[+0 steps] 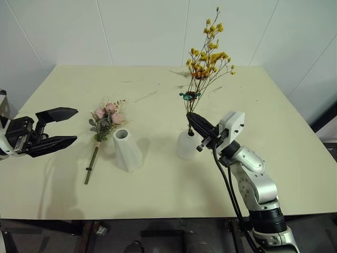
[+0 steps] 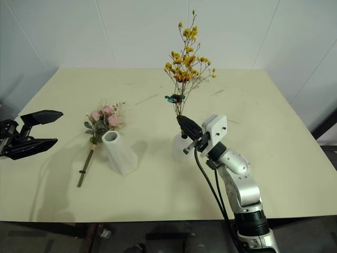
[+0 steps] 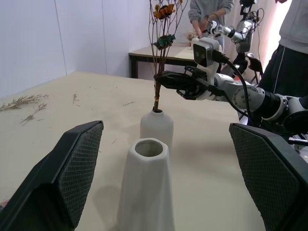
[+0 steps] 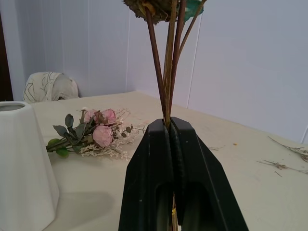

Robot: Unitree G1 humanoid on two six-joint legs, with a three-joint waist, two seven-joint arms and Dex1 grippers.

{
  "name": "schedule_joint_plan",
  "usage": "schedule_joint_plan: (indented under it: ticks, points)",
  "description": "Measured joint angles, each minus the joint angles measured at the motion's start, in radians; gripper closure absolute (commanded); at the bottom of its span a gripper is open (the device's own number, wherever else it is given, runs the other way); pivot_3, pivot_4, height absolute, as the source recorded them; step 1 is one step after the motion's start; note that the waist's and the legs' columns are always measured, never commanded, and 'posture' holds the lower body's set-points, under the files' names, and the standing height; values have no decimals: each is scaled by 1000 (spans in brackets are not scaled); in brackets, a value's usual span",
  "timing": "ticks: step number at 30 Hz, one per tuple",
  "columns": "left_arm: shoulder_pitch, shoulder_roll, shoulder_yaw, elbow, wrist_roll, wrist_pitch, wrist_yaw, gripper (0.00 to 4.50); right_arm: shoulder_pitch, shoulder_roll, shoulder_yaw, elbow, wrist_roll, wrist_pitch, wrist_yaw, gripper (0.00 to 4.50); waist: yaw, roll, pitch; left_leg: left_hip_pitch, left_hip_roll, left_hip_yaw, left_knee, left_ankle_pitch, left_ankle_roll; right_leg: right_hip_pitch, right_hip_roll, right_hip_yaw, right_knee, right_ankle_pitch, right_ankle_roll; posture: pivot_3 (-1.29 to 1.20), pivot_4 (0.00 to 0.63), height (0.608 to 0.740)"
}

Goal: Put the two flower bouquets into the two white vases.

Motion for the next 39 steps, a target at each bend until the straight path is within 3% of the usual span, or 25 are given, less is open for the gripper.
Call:
schedule_joint_plan:
  ticks: [39]
  points:
    - [-15,-1,-28,0,12,-5,0,0,44,-58,-1,-38,25,97,24,4446,20,0,0,-1,0,0,-2,0,0,-1,0,0,-1,-1,-2,0,150,740]
